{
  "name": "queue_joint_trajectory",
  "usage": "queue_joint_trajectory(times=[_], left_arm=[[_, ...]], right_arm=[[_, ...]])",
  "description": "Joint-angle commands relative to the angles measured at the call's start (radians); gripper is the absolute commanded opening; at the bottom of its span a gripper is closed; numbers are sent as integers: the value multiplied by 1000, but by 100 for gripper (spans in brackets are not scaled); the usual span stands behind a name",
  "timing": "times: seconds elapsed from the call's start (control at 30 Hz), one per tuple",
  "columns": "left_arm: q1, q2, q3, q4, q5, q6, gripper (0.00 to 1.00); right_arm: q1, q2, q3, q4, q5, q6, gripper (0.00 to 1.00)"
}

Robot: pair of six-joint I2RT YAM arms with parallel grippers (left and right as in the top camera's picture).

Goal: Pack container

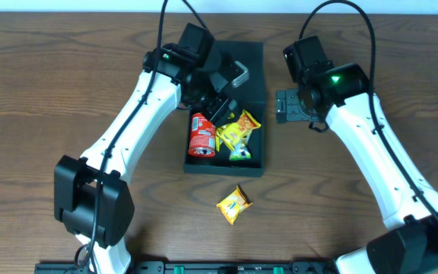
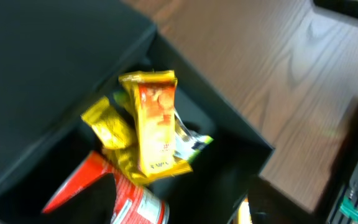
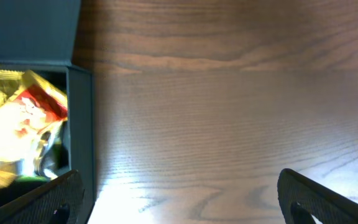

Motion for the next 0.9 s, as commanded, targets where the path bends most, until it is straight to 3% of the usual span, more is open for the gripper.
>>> queue_joint_trajectory(times=[0.0,0.1,0.37,0.47,0.6,0.77,0.87], left_arm=[[-10,-18,23,37,11,-8,86],[-2,-20,23,48,-48,-9,97],[61,-89,23,4,-90,-38,95],[98,-163,23,-2,-112,-39,95],[129,-284,23,-45,-299,-47,96],[128,-396,23,-105,-602,-172,95],[128,-436,23,-160,-655,-243,95]], right_arm=[[-6,-19,2,-20,5,0,99],[-6,-38,2,-56,-46,8,99],[-6,-155,2,-88,-109,8,99],[-6,-169,2,-172,-154,65,95],[26,-240,-21,-210,-182,68,97],[86,-368,-110,-201,-182,155,97],[135,-449,-206,-198,-182,253,96]])
